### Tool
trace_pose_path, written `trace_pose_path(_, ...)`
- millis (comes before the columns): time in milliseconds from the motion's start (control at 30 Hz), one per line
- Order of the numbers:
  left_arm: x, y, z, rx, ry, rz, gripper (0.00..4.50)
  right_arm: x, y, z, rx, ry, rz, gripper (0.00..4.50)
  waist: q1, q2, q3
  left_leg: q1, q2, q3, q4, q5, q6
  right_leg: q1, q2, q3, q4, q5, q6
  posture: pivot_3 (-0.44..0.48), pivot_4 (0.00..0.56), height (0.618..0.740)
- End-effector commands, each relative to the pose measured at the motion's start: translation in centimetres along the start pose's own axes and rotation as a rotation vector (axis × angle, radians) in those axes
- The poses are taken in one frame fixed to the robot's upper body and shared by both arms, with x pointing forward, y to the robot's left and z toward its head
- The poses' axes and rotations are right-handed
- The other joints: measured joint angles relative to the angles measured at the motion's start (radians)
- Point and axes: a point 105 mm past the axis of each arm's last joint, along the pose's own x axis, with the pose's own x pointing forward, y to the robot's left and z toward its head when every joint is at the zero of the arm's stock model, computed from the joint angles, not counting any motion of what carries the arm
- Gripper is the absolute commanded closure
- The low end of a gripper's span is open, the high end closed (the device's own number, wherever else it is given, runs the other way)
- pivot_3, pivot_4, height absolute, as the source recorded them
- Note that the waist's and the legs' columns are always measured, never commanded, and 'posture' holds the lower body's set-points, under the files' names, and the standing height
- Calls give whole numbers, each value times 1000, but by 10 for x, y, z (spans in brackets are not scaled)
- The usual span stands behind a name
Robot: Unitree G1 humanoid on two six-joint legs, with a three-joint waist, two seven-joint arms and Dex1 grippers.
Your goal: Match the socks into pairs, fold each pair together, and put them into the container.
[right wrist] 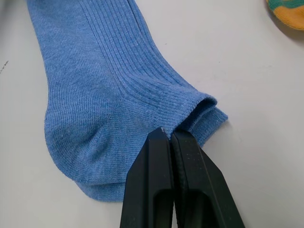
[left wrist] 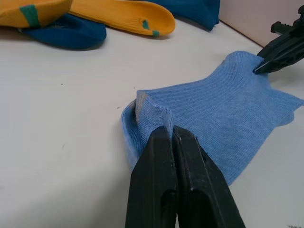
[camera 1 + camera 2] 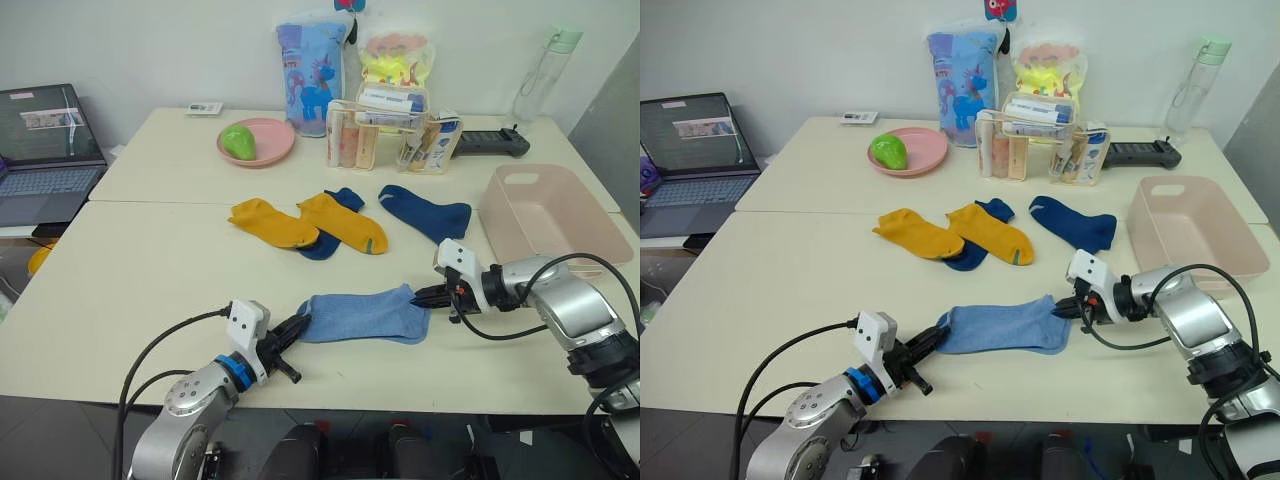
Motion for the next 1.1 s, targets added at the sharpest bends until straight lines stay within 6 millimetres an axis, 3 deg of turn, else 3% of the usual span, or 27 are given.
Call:
trace_pose_path(33,0,0,5,20,-31,-8,4477,-5,-2,10,-35,-23,-15,4500,0,0,0,0,0,0,0,0,0,0,0,0,0,0,0,0,150,740)
trace_pose_path(100,-1,1,5,20,-33,-4,4477,-5,-2,11,-35,-33,-14,4500,0,0,0,0,0,0,0,0,0,0,0,0,0,0,0,0,150,740)
trace_pose_path(200,-5,5,8,15,-49,6,3908,-10,-4,18,-23,-71,-28,3810,0,0,0,0,0,0,0,0,0,0,0,0,0,0,0,0,150,740)
trace_pose_path(367,-16,15,22,49,-61,13,2284,-24,-3,36,-12,-161,-48,2023,0,0,0,0,0,0,0,0,0,0,0,0,0,0,0,0,150,740)
trace_pose_path(600,-31,24,53,93,-35,-36,43,-33,12,51,-11,-241,-24,1968,0,0,0,-1,0,-1,-1,0,0,0,0,0,0,0,0,0,150,740)
trace_pose_path(767,-12,15,88,258,-43,-150,43,-12,33,61,-106,-324,-9,1968,0,0,0,0,0,-1,-1,0,0,0,0,-1,0,0,0,0,150,740)
trace_pose_path(833,-3,8,89,310,-30,-199,639,0,39,58,-151,-322,-15,1968,0,0,0,0,0,-1,-1,0,0,0,0,-1,0,0,0,0,150,740)
trace_pose_path(1000,14,-7,76,453,31,-310,2310,24,41,44,-207,-300,-61,3651,-5,0,0,0,-1,0,-1,0,0,0,0,1,-1,0,0,0,150,740)
trace_pose_path(1067,19,-6,59,502,87,-334,2973,33,42,33,-242,-259,-75,4389,-5,0,0,0,-1,0,-1,0,0,0,0,1,0,0,0,0,150,740)
trace_pose_path(1100,21,-5,49,508,114,-339,3310,36,42,25,-244,-235,-87,4500,-5,1,0,1,-1,0,-1,0,0,0,0,1,0,0,0,0,150,740)
